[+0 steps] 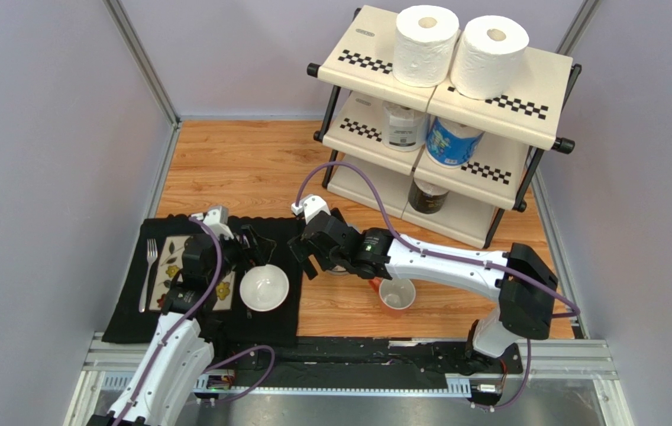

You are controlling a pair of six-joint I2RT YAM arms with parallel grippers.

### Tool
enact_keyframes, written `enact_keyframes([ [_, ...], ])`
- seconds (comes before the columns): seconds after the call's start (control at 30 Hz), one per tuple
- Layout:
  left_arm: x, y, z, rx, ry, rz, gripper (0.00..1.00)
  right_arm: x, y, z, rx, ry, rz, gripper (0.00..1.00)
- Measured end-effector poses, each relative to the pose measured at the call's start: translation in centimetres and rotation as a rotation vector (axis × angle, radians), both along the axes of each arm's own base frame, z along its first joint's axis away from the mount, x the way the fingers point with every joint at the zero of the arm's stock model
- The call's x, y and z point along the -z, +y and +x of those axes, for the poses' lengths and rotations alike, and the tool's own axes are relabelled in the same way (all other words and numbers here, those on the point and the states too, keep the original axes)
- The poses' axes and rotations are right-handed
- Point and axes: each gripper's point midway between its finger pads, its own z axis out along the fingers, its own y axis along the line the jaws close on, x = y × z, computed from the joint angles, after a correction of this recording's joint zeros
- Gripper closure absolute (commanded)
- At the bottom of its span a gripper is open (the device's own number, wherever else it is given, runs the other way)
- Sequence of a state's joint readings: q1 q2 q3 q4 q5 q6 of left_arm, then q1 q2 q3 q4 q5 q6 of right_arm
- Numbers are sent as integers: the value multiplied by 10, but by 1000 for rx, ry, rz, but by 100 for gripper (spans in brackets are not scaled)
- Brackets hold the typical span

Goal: Place and organize the paper towels onto the shelf

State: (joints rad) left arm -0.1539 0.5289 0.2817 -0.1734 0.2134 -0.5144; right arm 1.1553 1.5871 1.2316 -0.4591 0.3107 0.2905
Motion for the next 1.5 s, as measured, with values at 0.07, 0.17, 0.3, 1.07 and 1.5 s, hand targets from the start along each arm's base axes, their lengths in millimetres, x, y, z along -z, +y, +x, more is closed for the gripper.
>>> enact_keyframes([
  [0.07,-1,0,0,1,-2,-1,1,8,1,0,4,11,-16,11],
  [0.17,-2,1,0,-2,-6,-2,1,16,0,1,13,21,-35,11],
  [0.3,-2,1,0,-2,-7,-4,1,20,-1,2,27,20,-43,12],
  [1.07,8,2,-5,-5,10,-2,1,49,-6,13,62,-3,-138,18],
  [1.5,11,3,-7,-5,12,0,1,48,-15,25,85,-77,-199,53],
])
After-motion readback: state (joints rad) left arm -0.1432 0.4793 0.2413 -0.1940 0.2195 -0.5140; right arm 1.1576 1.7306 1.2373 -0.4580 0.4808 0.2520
